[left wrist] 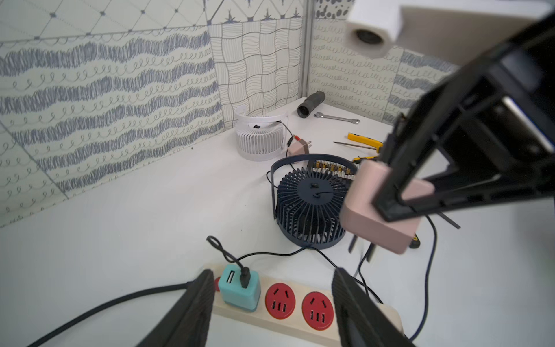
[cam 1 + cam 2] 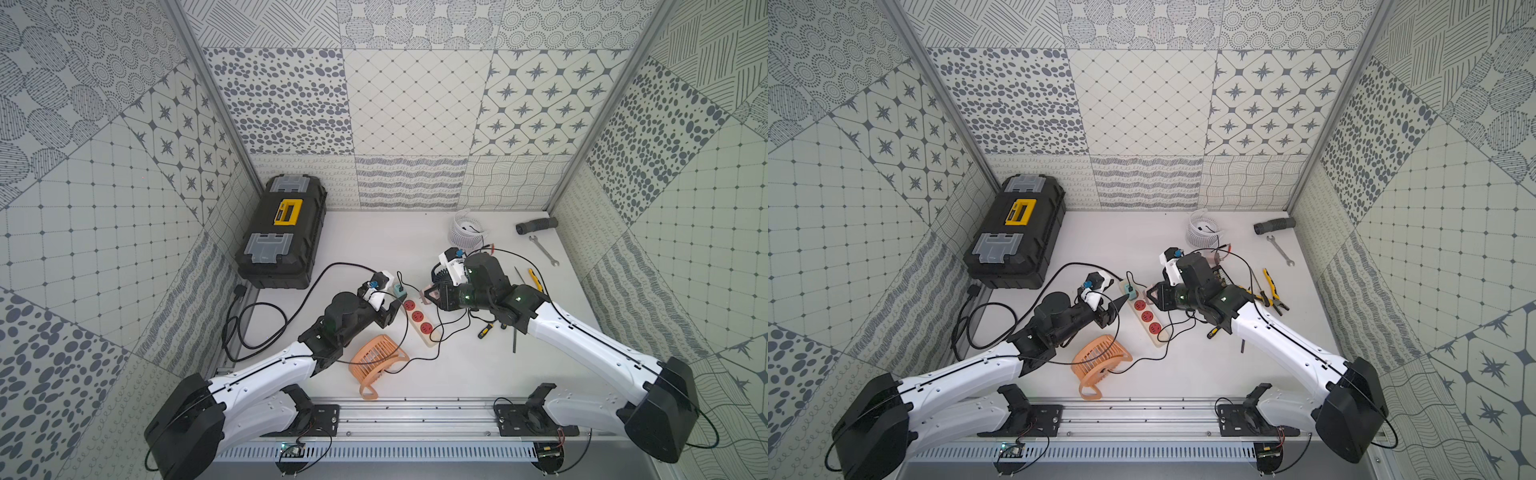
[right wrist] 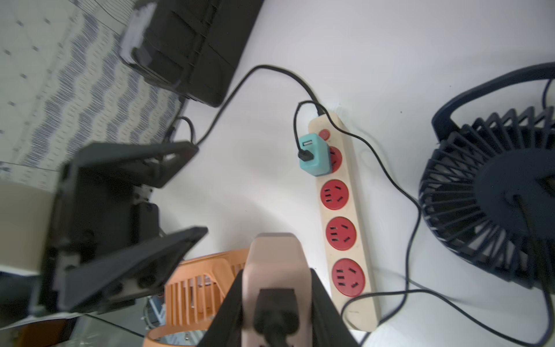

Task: Plug the desk fan into the power strip
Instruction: Insert the plug into the socket.

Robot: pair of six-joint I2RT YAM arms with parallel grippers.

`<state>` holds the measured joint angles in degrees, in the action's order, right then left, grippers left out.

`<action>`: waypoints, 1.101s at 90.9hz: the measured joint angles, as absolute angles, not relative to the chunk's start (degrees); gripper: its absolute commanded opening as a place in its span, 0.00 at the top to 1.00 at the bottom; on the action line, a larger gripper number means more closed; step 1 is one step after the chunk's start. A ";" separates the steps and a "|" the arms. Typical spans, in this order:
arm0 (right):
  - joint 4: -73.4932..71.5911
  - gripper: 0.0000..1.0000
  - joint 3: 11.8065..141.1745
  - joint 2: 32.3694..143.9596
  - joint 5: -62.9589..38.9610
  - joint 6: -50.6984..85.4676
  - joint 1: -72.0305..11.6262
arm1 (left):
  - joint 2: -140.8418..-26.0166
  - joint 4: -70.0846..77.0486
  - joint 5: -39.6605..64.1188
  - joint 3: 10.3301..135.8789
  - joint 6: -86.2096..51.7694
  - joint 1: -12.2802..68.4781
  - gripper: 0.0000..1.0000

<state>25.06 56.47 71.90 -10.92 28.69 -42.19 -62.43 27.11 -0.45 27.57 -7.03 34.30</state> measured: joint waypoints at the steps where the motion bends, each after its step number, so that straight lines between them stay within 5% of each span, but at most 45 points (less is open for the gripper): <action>1: 25.12 0.94 56.66 72.44 -10.26 28.42 -42.59 | -62.52 26.98 -0.25 27.66 -7.40 34.02 0.36; 40: 26.52 0.93 64.64 92.79 3.14 20.86 -49.45 | -82.67 24.91 16.75 32.32 -33.82 16.29 0.53; 100: 25.74 0.93 67.66 98.78 4.45 19.66 -48.14 | -99.94 26.81 25.87 40.34 -43.42 14.70 0.57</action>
